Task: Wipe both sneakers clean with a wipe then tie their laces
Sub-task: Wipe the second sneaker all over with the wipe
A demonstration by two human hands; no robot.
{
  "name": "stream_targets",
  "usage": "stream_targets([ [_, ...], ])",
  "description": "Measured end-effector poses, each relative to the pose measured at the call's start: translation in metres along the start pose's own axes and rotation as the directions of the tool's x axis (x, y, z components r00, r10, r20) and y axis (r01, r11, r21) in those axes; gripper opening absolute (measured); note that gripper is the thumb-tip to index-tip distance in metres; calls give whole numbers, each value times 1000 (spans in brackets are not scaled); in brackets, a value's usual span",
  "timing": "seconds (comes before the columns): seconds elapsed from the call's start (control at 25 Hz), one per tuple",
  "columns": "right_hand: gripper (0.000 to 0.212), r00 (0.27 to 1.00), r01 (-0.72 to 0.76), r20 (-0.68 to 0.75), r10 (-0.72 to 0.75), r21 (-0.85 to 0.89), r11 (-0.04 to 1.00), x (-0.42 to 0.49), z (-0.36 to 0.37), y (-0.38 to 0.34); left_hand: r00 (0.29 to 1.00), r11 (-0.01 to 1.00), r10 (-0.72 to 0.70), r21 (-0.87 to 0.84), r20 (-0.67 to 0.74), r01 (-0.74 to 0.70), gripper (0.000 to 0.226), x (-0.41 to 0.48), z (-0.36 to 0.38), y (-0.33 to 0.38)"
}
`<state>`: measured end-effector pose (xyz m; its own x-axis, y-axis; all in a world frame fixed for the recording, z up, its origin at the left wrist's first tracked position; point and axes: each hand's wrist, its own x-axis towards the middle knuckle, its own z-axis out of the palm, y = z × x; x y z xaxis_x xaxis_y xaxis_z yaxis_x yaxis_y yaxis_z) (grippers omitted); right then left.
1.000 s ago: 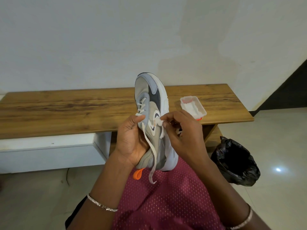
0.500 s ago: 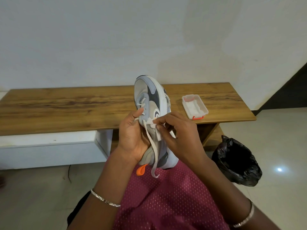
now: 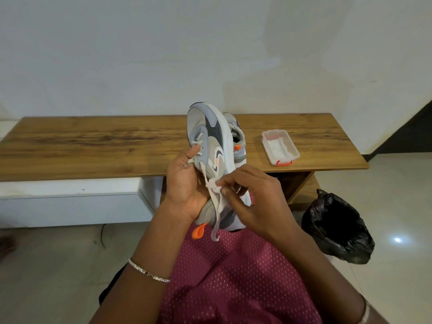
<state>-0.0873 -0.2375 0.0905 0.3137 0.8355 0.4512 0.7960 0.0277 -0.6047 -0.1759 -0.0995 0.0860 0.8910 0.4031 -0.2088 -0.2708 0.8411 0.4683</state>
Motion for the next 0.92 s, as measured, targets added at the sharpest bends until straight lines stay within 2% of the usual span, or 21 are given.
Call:
stream_targets([
  [0.08,12,999,-4,-51,1,-62,998,12,2,7,998,999,-53,-11,37,53,53,0,3,-6],
  [0.2,16,999,24,-29,-29,-155,988,21,5,12,994,993,-95,-67,50,98,52,0,1,-13],
  [0.32,20,998,68,5,-68,-172,983,12,2,7,994,992,-87,-91,69,93,53,1,0,-11],
  [0.44,21,994,105,34,-100,-201,974,0,2,-1,997,997,-72,-39,15,73,54,2,2,-9],
  [0.6,25,996,40,-75,-55,-185,982,10,8,10,991,986,-131,-101,27,133,52,2,6,-11],
  [0.72,36,993,-6,-117,-18,-199,980,14,10,18,989,986,-145,-78,21,147,61,1,1,-10],
  [0.92,22,996,42,-79,-51,-105,994,-15,15,4,995,996,-60,62,-78,65,53,3,-8,-2],
])
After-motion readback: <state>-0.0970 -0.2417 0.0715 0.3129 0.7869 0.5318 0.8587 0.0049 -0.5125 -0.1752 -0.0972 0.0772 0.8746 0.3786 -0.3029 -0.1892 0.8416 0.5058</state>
